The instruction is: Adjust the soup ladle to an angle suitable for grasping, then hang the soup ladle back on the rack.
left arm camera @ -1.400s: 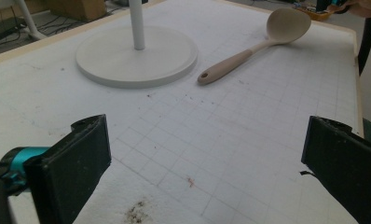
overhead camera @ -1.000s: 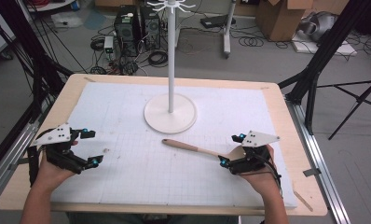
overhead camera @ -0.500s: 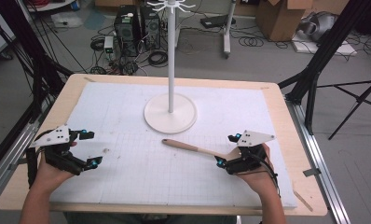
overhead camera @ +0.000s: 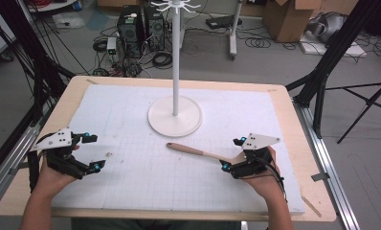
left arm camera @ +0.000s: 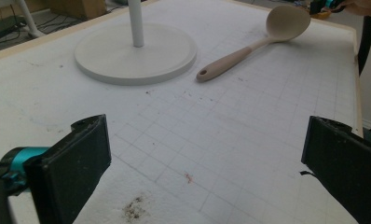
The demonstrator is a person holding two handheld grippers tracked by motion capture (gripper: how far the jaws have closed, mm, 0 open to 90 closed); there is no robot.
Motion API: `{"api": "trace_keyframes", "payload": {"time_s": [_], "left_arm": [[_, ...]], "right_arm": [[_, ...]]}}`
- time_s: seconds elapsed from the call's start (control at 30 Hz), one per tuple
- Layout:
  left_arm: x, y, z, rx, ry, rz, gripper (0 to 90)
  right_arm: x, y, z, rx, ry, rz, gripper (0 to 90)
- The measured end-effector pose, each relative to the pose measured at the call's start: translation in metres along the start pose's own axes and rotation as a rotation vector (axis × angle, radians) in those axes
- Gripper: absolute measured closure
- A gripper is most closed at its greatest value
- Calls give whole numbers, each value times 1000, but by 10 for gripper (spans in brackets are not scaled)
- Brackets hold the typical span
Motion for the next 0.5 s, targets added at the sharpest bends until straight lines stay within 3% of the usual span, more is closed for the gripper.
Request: {"api": "trace_keyframes", "payload": {"time_s": [0.5], "left_arm": [[-2,-1,0,-1,-3,-1,17]], "right_arm": [[0,-1,2,8,7,23,107]]}}
Point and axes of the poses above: each handheld gripper's, and its own axes: y roughly backward along the jaws, x roughly out of its underside, z roughly to its left, the point moved 2 cm from there along -y, roughly forward along the jaws, and after that the axes turned 14 degrees about -x, right-handed, at the moved point
